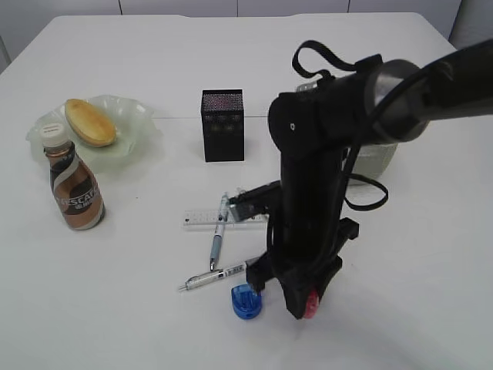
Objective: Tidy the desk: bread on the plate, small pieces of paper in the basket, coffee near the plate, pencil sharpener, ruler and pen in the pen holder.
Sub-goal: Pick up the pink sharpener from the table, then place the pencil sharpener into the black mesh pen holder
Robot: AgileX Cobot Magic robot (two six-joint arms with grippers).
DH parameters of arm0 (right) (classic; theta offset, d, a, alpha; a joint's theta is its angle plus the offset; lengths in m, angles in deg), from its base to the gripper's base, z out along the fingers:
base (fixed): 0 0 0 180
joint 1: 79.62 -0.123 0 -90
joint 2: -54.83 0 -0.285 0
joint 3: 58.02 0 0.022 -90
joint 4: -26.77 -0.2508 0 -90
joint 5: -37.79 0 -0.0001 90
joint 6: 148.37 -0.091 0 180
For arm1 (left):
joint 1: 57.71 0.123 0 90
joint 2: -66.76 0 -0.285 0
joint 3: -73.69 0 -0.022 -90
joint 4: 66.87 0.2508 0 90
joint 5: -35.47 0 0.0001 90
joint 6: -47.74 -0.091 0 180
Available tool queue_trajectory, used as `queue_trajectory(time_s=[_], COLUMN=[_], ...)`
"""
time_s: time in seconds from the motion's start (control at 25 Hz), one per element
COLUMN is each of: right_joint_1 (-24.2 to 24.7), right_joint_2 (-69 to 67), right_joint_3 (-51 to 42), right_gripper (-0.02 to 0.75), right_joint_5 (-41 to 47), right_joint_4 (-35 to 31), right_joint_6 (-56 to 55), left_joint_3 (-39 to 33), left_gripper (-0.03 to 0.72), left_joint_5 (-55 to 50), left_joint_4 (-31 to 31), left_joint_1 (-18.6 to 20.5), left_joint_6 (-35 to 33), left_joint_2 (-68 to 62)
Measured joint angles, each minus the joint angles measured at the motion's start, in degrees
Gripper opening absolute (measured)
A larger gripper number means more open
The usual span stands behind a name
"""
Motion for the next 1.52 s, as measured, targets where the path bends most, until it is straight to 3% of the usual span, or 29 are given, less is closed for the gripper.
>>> queue_trajectory(time_s=[0.32, 0.6, 0.96, 1.24, 1.52], right_joint_1=[0.0, 0.0, 0.0, 0.0, 4.31], right_joint_2=[-0.1, -0.1, -0.54, -1.09, -1.22], right_joint_3=[11.64, 20.05, 21.19, 21.19, 21.19], right_gripper=[0.151, 0.15, 0.149, 0.149, 0.149], right_joint_5=[1.1, 0.82, -21.77, -33.63, -48.48], right_joint_4=[0.4, 8.43, 13.67, 20.8, 21.62], right_joint_6=[-6.85, -7.88, -10.19, -10.29, -14.22], left_joint_3=[0.0, 0.0, 0.0, 0.0, 0.0], left_gripper=[0.504, 0.481, 0.476, 0.476, 0.468], left_joint_5=[-1.11, -2.15, -2.29, -2.42, -1.85], left_joint_4=[0.0, 0.0, 0.0, 1.2, 1.55], left_joint_1=[0.0, 0.0, 0.0, 0.0, 0.0], left_joint_6=[0.12, 0.12, 0.15, 0.15, 0.15], left_joint_2=[0.0, 0.0, 0.0, 0.0, 0.0])
